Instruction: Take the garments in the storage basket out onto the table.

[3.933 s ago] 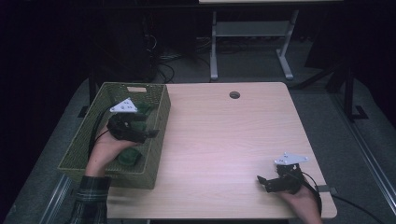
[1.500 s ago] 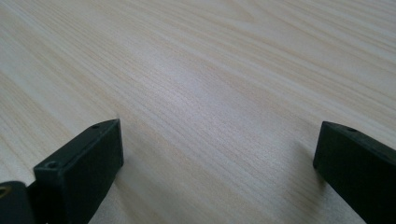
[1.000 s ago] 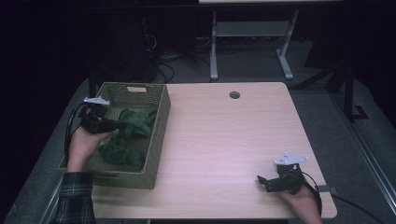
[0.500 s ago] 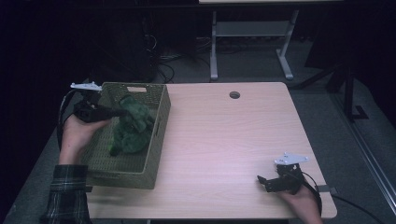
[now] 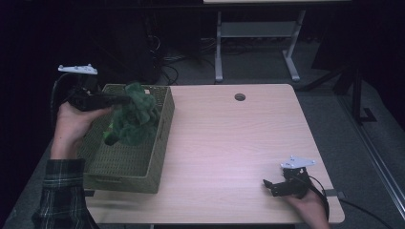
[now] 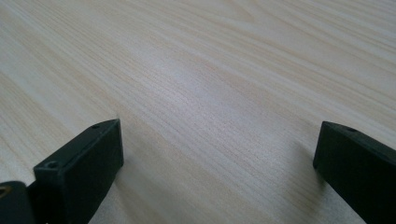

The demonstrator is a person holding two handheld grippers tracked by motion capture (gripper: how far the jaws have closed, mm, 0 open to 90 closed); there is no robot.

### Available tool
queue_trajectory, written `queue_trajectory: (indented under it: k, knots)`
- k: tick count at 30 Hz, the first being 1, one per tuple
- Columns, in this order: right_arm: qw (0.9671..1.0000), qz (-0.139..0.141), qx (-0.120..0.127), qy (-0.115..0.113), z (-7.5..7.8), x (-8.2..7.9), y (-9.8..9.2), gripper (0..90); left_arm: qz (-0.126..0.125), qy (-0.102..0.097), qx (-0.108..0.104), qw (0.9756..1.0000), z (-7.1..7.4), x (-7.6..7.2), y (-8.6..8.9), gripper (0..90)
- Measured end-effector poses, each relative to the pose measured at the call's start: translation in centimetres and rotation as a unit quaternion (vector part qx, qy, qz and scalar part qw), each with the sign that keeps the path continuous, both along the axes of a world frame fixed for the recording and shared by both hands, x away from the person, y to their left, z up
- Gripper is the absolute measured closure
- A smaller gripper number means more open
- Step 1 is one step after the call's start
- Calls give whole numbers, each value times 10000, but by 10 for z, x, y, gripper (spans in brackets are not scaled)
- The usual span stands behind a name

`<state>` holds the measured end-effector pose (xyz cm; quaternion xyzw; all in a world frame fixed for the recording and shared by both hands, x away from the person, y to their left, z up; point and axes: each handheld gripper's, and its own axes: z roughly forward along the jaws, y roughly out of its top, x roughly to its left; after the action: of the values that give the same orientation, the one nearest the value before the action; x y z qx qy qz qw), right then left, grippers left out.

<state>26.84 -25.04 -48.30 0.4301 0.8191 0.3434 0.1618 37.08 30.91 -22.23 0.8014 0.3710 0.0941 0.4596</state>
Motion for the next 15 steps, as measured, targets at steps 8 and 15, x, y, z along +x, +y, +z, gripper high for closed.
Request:
queue_trajectory:
  k: [8, 15]
  knots:
    - [10000, 5, -2, -5, 0, 0, 0, 12, -309, -190, -111, 9993, 23, -3, -24, 879]
    - [10000, 8, -6, -10, 0, 0, 0, 13, -620, -393, -146, 9972, 39, -6, -54, 879]
